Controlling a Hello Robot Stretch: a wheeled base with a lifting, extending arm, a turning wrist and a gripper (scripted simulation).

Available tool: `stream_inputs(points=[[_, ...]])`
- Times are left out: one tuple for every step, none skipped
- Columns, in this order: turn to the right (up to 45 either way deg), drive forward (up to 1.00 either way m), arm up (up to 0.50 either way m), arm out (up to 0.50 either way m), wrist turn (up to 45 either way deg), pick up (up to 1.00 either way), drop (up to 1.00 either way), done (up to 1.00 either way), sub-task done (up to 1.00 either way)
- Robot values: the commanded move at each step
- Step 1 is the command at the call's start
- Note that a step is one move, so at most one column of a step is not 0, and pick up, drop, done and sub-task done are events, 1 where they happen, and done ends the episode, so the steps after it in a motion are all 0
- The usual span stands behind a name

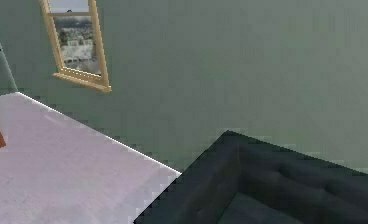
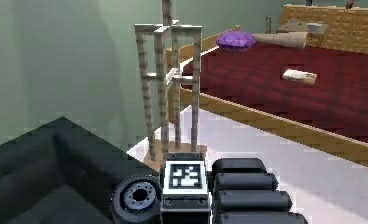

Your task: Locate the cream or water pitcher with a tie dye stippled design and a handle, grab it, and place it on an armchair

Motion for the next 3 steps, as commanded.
stream_inputs(points=[[-3.0,0.00,0.00,0.00,0.0,0.00,0.00,0.00,0.00],[45.0,0.00,0.00,0.00,0.0,0.00,0.00,0.00,0.00],[45.0,0.00,0.00,0.00,0.0,0.00,0.00,0.00,0.00]])
